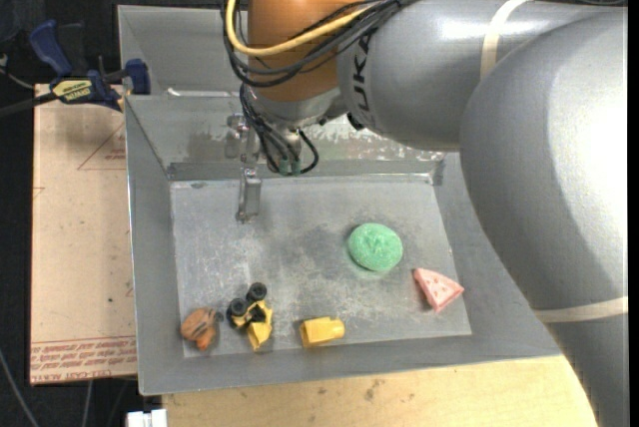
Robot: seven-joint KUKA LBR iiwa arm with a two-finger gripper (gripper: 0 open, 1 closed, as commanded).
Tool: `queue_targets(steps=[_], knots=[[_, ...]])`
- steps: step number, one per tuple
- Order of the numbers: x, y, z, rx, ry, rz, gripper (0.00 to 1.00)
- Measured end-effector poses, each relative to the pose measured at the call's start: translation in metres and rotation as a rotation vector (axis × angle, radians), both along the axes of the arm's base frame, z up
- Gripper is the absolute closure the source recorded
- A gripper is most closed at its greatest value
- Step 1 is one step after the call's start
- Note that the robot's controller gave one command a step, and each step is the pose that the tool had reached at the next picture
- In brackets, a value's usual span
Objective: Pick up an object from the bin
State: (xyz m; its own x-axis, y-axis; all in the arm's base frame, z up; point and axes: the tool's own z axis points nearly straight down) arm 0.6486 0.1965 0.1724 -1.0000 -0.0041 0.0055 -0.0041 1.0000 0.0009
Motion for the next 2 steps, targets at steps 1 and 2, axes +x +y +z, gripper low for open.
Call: queue_targets(steps=[1,2], knots=[[0.002,-0.001,0.006,0.001,-0.007,-0.003,0.00],[-0.047,0.011,-0.051,0.002,-0.011,0.355,0.00]])
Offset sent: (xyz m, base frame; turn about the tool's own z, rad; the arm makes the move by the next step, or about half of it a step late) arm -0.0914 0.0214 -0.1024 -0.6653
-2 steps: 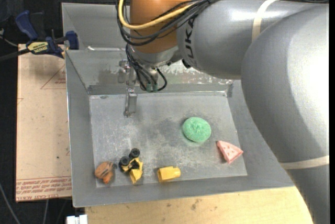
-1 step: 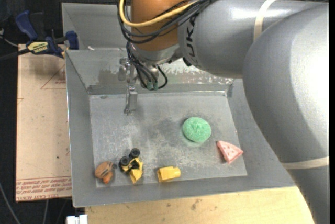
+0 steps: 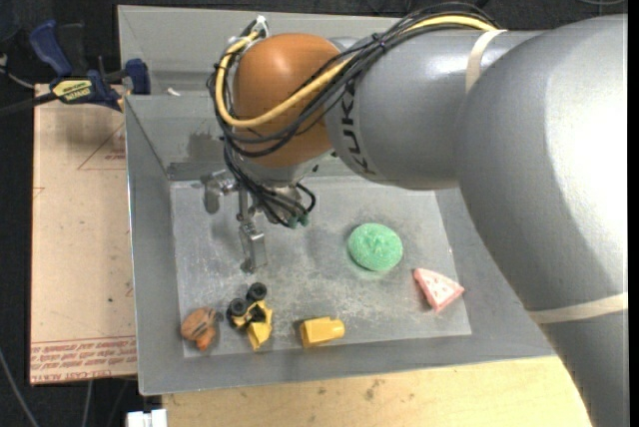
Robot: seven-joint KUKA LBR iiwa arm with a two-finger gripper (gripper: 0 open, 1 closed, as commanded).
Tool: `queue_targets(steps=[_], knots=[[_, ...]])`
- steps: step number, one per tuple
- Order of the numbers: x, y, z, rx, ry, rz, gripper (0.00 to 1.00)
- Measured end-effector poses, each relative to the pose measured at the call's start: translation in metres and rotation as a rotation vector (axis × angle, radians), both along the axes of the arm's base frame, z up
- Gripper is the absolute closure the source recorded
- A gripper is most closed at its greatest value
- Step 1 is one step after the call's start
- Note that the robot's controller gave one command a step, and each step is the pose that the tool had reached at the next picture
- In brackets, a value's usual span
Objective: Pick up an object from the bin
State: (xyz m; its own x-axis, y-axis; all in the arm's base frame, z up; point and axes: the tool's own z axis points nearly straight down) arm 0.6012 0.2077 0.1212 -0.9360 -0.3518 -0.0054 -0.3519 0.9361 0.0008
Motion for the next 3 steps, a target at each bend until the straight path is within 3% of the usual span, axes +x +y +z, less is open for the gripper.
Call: queue_targets(steps=[1,2,3], knots=[[-0.027,0.018,-0.005,-0.002,0.008,0.180,0.00],[-0.064,0.006,0.008,-0.002,0.003,0.438,0.00],[-0.078,-0.004,-0.037,-0.002,-0.001,0.557,0.00]])
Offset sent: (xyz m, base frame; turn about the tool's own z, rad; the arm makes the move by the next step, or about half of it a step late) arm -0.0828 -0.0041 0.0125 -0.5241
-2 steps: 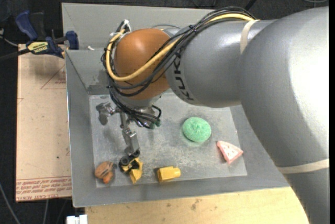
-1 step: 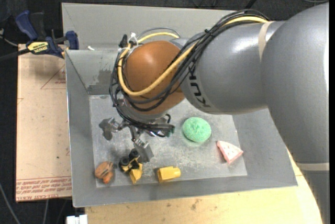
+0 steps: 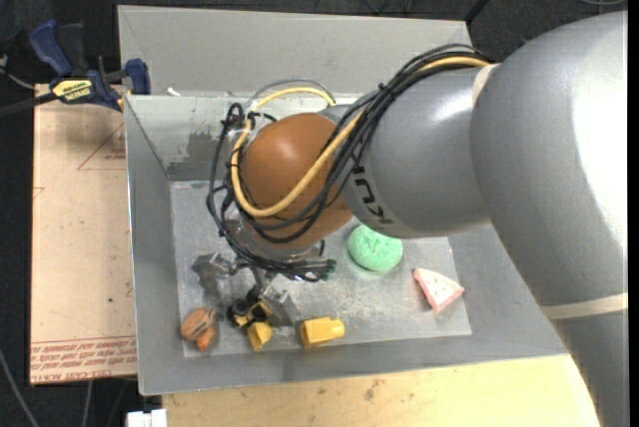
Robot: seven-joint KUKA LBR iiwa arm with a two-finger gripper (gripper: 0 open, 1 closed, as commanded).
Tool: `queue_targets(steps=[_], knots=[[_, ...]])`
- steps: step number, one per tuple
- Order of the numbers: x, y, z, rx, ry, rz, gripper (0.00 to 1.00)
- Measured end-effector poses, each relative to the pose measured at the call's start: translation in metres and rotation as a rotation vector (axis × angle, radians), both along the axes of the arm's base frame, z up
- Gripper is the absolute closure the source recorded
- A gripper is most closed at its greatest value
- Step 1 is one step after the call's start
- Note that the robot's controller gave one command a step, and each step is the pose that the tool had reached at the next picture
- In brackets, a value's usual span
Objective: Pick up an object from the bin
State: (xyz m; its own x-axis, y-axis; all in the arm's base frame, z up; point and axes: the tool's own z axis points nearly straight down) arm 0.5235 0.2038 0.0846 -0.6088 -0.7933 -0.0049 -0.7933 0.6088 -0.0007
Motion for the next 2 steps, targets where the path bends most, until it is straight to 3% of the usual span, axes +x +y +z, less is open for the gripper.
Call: queue_targets(steps=[1,2], knots=[[-0.0153,-0.0090,-0.0147,-0.001,0.004,0.059,1.00],[-0.0154,-0.0091,-0.0149,-0.001,0.004,0.059,1.00]])
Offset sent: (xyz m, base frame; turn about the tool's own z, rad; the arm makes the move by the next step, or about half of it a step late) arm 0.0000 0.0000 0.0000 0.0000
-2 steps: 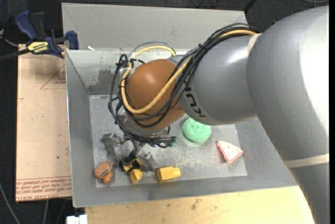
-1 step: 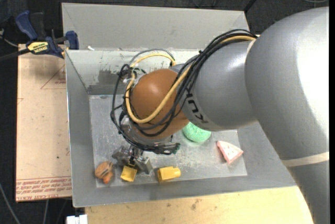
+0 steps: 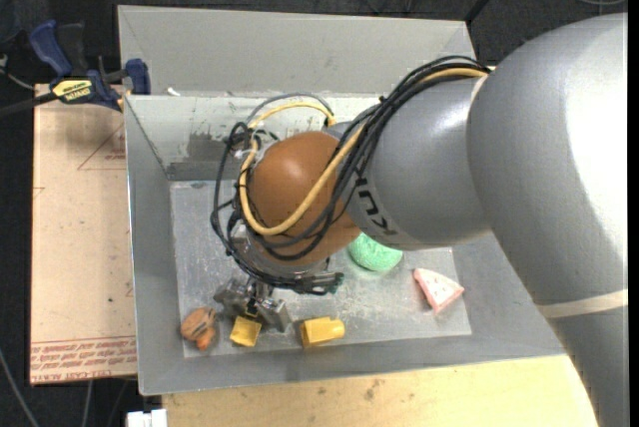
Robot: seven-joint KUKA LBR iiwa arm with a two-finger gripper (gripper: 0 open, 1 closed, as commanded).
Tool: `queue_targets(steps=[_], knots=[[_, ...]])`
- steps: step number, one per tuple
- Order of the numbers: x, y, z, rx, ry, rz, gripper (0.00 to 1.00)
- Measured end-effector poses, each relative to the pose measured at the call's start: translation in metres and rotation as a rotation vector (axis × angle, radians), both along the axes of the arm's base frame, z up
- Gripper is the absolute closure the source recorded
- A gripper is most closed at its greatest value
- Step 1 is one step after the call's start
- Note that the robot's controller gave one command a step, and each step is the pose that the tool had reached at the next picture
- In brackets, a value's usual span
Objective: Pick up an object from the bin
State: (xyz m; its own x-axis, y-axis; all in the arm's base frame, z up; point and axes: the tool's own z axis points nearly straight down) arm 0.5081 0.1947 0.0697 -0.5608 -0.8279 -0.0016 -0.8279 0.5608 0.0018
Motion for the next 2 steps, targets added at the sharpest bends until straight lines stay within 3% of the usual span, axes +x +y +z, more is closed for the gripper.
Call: queue_targets(steps=[2], knots=[[-0.003,0.000,0.020,-0.003,0.009,0.000,1.00]])
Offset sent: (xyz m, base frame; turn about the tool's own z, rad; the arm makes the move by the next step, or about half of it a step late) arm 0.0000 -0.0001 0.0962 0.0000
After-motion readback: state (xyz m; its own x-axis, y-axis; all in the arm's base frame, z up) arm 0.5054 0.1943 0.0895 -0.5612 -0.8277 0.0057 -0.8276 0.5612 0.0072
